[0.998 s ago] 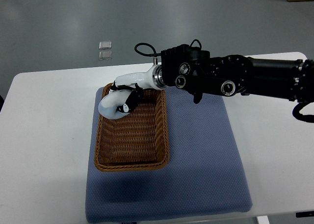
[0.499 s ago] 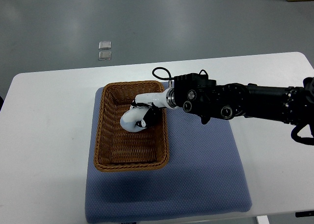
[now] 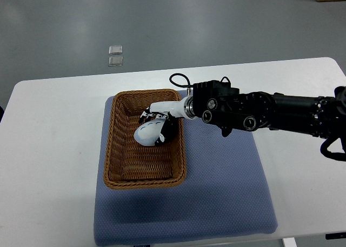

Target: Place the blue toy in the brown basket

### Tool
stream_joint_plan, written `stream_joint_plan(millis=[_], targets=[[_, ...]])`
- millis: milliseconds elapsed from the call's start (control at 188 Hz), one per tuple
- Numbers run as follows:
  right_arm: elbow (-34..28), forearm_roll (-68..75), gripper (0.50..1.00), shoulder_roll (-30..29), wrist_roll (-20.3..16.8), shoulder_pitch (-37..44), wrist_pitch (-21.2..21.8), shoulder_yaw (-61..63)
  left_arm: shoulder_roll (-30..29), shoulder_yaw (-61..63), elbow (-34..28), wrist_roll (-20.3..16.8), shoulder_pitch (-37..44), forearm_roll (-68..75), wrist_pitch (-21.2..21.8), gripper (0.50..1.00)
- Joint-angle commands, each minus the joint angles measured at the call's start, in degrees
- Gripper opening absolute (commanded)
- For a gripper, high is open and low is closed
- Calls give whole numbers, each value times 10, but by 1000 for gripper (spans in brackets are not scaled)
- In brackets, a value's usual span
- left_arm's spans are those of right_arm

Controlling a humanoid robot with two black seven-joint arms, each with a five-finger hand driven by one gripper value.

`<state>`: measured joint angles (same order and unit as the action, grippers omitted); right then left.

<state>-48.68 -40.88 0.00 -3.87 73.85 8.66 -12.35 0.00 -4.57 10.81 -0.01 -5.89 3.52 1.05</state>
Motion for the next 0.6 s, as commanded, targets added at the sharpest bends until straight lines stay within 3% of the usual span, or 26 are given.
stream_joint_plan(millis=[0,595], targets=[[0,2,829,0,0,3,2,1,0,0,0,0,0,0,0,1000],[-4,4,852,0,1,31,35,54,0,1,0,0,0,-1,1,1000]])
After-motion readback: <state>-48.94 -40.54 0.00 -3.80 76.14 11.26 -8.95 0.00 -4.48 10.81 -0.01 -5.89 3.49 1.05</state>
